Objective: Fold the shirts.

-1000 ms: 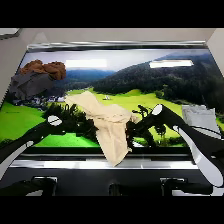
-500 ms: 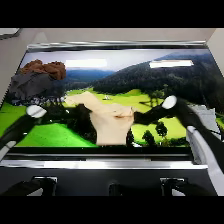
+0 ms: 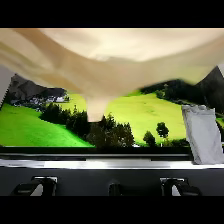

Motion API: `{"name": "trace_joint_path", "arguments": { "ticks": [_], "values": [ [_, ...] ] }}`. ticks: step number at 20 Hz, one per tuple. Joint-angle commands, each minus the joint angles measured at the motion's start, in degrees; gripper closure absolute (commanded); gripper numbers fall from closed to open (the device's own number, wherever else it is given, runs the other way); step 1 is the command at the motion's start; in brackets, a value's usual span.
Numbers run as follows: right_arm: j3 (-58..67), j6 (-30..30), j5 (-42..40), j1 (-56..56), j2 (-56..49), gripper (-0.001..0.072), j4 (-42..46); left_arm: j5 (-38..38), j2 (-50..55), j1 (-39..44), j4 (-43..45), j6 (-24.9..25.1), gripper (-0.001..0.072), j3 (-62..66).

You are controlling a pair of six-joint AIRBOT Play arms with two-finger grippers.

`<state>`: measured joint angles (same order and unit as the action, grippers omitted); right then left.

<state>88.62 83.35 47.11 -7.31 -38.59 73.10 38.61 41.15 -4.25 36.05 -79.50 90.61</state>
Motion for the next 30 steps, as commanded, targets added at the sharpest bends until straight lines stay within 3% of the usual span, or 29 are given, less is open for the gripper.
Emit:
{"name": "trace_joint_path", "arguments": {
  "ticks": [1,3,6,10,12,14,17,21,24,27,28,29,30],
  "values": [
    [3.5,0.74,-7.8,-1.07,7.26,0.0672,3.91,-3.3,-5.31,-2.93,3.63,-2.89,0.0674,7.37],
    [3.5,3.8,-4.37,-1.07,7.96,0.0672,8.04,-3.72,-6.71,-3.45,10.86,-7.28,0.0674,7.45],
    [3.48,8.2,10.16,-1.07,6.95,0.0671,11.89,-1.9,-6.27,-3.43,23.85,-13.25,0.0674,7.41],
    [2.27,6.01,40.02,-1.07,-2.29,0.0671,11.04,13.68,0.66,-3.41,34.25,-13.51,0.0673,6.21],
    [-5.14,6.73,43.32,-1.07,-7.69,0.0672,6.99,19.3,6.36,-3.41,36.63,-11.82,0.0672,1.77],
    [-15.63,6.69,40.3,-1.07,-13.7,0.0672,4.61,20.22,12.7,-3.39,36.61,-9.42,0.0672,-4.85],
    [-24.81,6.67,22.45,-1.07,-26.51,0.0671,-3.72,13.22,25.51,-3.17,36.39,-9.01,0.0671,-12.5],
    [-24.72,6.69,0.72,-1.07,-42.01,0.067,-22.64,8.22,41.29,-3.17,29.94,-9.05,0.0671,-12.28],
    [-24.72,6.03,-2.47,-0.9,-47.6,0.067,-35.19,8.96,47.1,-2.75,22.56,-9.03,0.0671,-12.31],
    [-24.5,4.26,-2.21,-0.02,-48.7,0.0668,-34.95,12.09,49.35,-1.03,21.73,-10.62,0.0658,-12.28],
    [-23.45,4.26,0.0,-1.11,-48.15,0.0569,-34.93,14.03,49.2,-1.07,21.55,-10.73,0.0477,-11.91],
    [-22.05,3.93,3.34,-2.93,-47.32,0.0359,-34.91,18.29,49.05,-2.1,22.1,-10.43,0.0203,-10.4],
    [-20.37,2.05,7.69,-5.49,-46.18,0.0201,-34.82,24.28,49.05,-3.74,24.06,-10.23,0.014,-8.31]
  ]
}}
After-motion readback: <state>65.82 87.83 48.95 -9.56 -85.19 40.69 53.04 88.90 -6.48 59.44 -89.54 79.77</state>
